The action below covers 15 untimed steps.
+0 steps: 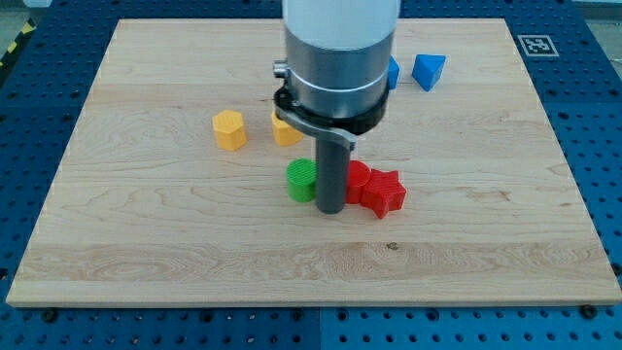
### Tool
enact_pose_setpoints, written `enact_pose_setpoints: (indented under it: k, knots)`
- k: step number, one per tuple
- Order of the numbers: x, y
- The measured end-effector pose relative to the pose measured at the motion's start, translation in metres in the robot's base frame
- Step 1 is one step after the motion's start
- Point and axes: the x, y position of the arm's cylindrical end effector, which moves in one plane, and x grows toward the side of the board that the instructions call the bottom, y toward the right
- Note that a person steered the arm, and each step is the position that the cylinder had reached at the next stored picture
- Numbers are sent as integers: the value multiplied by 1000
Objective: Place the green circle to the center left of the board
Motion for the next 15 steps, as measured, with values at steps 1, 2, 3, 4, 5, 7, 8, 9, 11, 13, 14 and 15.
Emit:
enact_pose_setpoints:
  k: [1,2,3,4,5,7,8,9,11,13,14,15]
  knots:
    - [-4,24]
    - [-9,19]
    - [-14,-7]
    - [-18,-39]
    - [-38,-69]
    - [-51,-127]
    - [-58,-169]
    - [-65,-201]
    - [-66,-225]
    - [-129,-248]
    - [-142,-249]
    - [-123,-273]
